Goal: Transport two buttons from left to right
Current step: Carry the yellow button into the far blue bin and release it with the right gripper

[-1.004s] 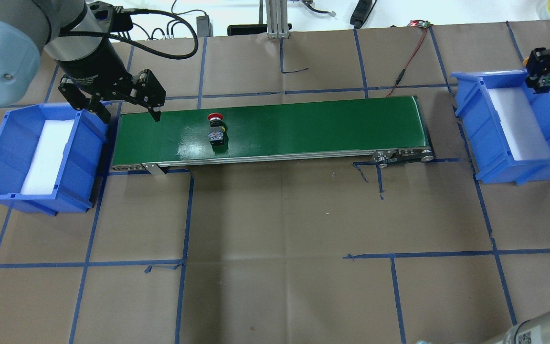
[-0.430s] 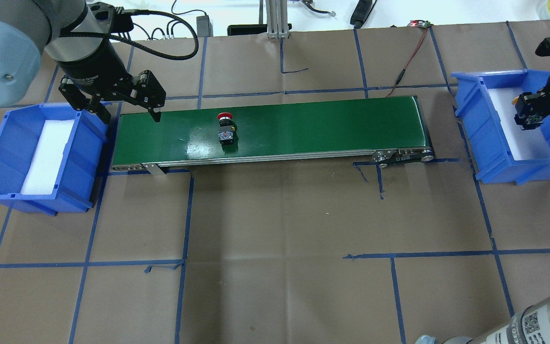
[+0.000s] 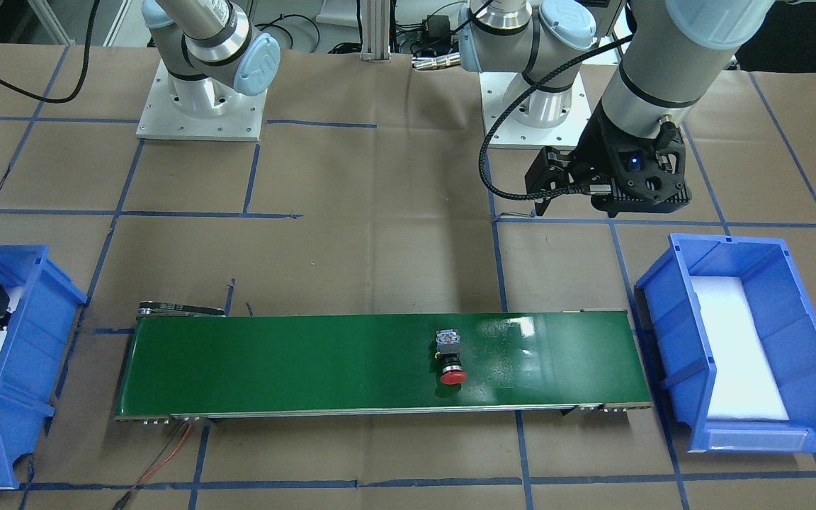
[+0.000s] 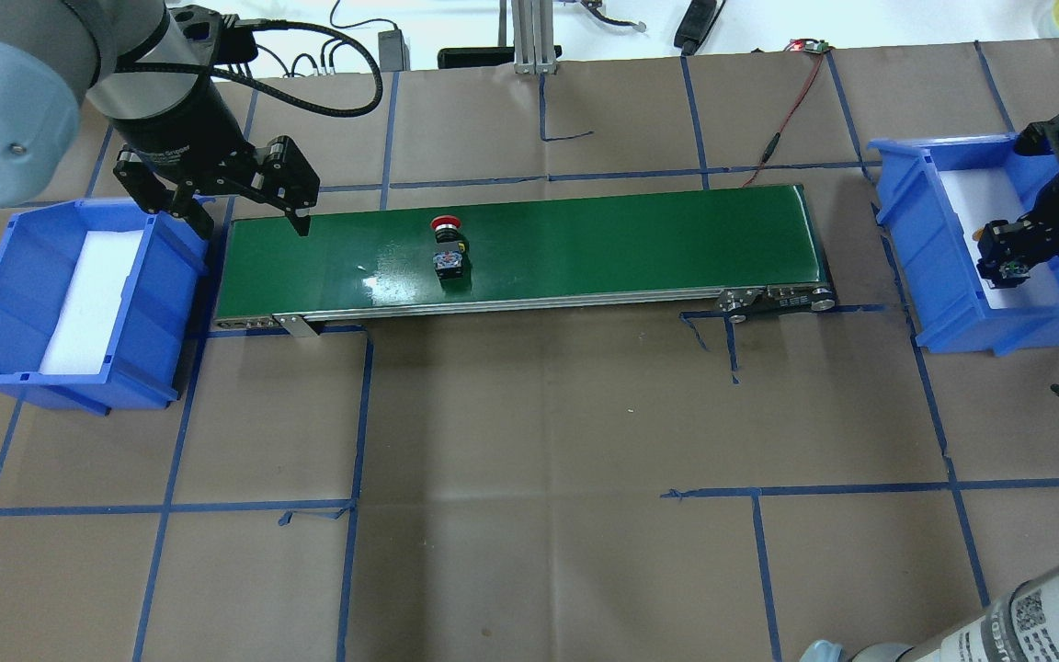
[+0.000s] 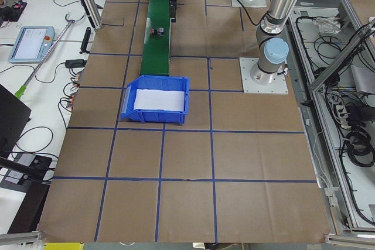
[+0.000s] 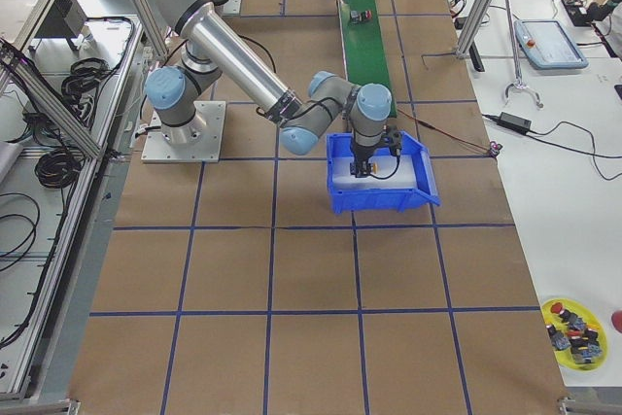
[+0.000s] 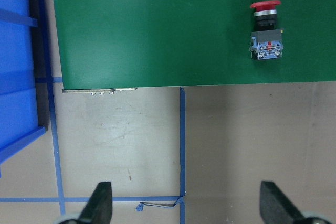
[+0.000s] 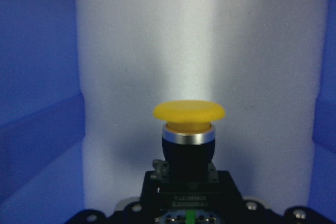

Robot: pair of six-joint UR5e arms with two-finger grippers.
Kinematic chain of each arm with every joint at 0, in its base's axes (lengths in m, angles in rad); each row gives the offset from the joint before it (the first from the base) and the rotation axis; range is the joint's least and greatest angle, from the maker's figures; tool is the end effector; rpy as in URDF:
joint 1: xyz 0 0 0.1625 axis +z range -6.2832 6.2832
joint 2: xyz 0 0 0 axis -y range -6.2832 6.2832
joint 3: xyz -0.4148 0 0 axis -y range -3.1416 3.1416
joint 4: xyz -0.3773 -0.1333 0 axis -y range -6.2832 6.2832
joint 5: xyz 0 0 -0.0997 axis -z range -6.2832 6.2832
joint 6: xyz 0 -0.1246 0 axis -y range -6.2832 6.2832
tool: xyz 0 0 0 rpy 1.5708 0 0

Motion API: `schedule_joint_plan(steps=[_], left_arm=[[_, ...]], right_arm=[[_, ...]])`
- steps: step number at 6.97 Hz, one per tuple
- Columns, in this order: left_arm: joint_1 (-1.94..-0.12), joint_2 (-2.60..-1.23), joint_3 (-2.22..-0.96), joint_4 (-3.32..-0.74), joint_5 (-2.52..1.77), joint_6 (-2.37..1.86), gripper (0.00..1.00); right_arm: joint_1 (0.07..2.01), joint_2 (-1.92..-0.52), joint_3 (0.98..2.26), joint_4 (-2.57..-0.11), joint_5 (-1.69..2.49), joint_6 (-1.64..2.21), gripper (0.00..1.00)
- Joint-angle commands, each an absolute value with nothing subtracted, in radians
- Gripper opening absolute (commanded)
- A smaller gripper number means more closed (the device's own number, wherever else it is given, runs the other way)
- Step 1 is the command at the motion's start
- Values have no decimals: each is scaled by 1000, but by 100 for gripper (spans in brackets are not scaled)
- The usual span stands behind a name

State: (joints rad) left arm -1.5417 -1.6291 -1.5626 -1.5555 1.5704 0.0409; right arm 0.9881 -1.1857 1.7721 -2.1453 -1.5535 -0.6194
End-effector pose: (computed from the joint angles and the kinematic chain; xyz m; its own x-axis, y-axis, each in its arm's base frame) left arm -0.1189 -0.5000 0.4297 -0.9999 0.0118 0.0018 0.0118 0.9993 0.0348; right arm -0.1996 -0.5491 0.2124 -0.9991 -0.0366 -0.0210 -0.0366 0.9993 -0.0004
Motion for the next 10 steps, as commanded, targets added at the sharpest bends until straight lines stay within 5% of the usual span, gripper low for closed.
schedule_joint_plan(steps=[1,2,3,4,10], left_arm=[[-1542,-1629,-1563,-1555,1569,41,100],[-1542,-1629,-1563,-1555,1569,41,100],[-1542,-1629,-1563,-1555,1569,41,100],[-1542,-1629,-1563,-1555,1569,41,100],[-1542,-1629,-1563,-1555,1568,41,100]], right_arm=[[960,-1175,1793,-2146,-1560,-626,3],[962,-1178,1796,-2143,-1563,-626,9],[962,-1178,1793,-2146,-1552,-624,30],[962,-1181,1795,-2158,-1540,-618,94],[979,-1290,1723,-2134,-1545,-595,99]])
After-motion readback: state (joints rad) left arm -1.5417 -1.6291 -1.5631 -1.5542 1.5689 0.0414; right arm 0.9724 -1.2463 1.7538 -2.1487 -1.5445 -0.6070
